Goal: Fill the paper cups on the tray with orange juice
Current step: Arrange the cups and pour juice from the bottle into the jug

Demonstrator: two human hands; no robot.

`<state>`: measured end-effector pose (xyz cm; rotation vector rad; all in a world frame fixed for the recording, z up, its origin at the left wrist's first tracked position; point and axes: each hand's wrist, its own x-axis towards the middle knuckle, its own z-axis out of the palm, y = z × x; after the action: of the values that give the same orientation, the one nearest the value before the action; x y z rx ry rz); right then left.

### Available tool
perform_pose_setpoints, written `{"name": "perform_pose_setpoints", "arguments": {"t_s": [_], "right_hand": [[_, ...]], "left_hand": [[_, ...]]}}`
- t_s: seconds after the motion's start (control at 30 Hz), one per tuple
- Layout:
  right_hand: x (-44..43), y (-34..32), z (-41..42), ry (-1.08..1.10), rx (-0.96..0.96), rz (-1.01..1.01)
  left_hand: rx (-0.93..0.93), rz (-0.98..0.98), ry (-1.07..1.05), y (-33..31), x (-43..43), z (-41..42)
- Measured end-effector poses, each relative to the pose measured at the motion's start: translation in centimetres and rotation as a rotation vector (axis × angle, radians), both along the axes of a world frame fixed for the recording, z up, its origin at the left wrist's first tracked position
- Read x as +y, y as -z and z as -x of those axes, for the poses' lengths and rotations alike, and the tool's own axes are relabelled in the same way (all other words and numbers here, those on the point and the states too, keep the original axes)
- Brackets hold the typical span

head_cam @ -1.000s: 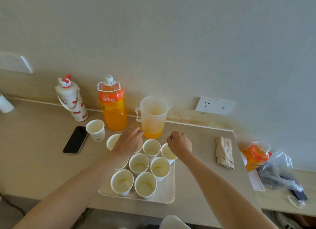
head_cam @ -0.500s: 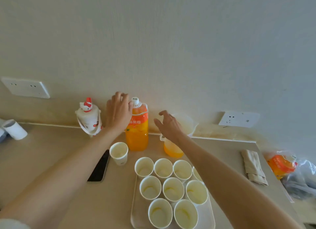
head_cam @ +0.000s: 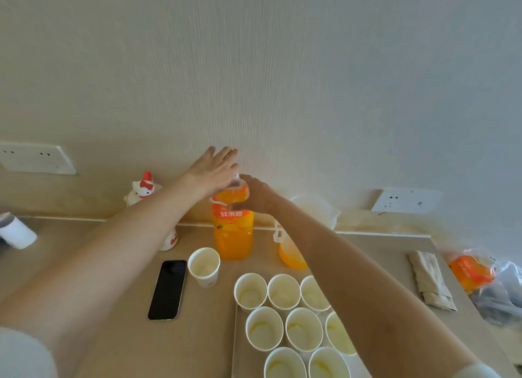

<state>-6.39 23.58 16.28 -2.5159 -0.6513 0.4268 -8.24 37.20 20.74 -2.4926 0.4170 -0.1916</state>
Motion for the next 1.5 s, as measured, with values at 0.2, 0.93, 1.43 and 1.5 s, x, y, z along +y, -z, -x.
{"name": "perform_pose_setpoints", "arguments": {"t_s": [0.2,0.93,1.43,1.5], "right_hand": [[0.3,-0.2,-0.1,-0.01,-0.055,-0.003],[2.5,4.6,0.4,0.323,0.005,-0.369],[1.7,3.0,1.0,0.333,-0.034,-0.186],[1.8,2.9,0.9,0.336,-0.046,-0.188]], "left_hand": [[0.062,-0.276,0.075,-2.2,-0.8,0.2],[-0.094,0.855,-0.649,1.4,-4.5,-0.5],[0.158,0.586,-0.272,-0.5,-2.3,-0.6],[0.15,0.607,-0.303,-0.6,-2.8,-0.4]]}}
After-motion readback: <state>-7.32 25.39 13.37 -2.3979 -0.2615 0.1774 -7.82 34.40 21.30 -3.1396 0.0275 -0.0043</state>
